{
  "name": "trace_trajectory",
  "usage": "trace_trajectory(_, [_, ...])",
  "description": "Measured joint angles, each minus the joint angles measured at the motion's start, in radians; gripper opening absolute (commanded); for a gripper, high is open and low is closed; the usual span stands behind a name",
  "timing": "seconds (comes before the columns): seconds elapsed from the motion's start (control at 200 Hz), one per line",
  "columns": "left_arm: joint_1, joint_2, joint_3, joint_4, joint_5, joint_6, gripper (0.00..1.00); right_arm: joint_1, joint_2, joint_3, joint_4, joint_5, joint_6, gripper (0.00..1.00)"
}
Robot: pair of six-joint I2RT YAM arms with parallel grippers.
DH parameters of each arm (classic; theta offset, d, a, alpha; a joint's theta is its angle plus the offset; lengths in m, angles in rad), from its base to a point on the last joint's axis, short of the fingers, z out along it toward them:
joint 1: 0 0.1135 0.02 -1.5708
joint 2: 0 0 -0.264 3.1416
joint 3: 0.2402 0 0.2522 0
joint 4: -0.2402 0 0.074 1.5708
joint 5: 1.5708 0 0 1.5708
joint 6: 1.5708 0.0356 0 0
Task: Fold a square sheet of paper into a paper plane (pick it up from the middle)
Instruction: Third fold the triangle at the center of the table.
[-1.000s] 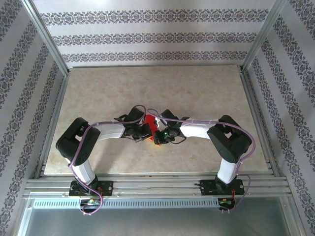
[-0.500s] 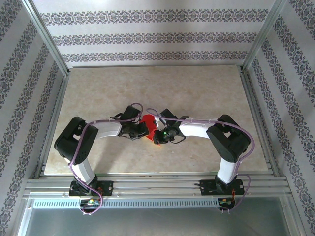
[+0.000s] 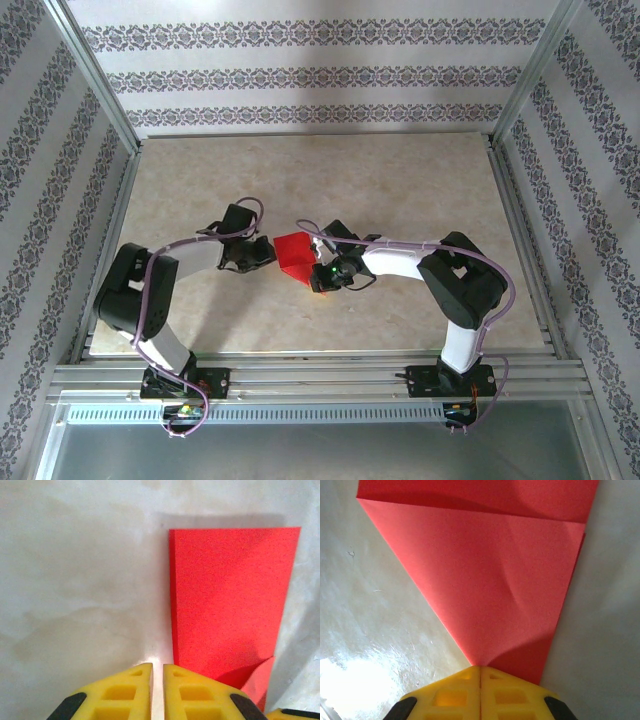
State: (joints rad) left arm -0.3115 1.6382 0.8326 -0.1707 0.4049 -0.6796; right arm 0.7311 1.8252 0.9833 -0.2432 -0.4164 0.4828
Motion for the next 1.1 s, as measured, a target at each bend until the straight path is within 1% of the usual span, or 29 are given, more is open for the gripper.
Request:
trace_trajectory(0.115, [-0.027, -0.103, 0.01, -0.02, -0.018, -0.05, 0.12, 0.0, 0.003, 0.005, -0.005, 0.0, 0.001, 0.08])
trace_trajectory(0.22, [-0.089, -0.156, 0.003, 0.02, -0.013, -0.122, 0.11, 0.0, 0.009, 0.014, -0.014, -0.004, 0.001, 0.08])
trace_trajectory(0.32, [-0.138, -0.138, -0.039, 0.097, 0.009, -0.194, 0.1, -0.002, 0.013, 0.019, -0.02, -0.011, 0.001, 0.08])
trace_trajectory(0.49, [-0.184, -0.031, -0.073, 0.151, 0.044, -0.258, 0.1, -0.002, 0.014, 0.019, -0.02, -0.012, 0.002, 0.08])
trace_trajectory(0.575, [-0.193, 0.004, -0.073, 0.166, 0.055, -0.268, 0.09, -0.002, 0.014, 0.019, -0.02, -0.012, 0.003, 0.08])
trace_trajectory(0.859, [-0.193, 0.05, -0.073, 0.187, 0.053, -0.271, 0.09, -0.002, 0.014, 0.019, -0.02, -0.012, 0.005, 0.08])
trace_trajectory(1.099, [-0.193, 0.055, -0.066, 0.179, 0.033, -0.264, 0.05, -0.002, 0.014, 0.019, -0.02, -0.012, 0.003, 0.1])
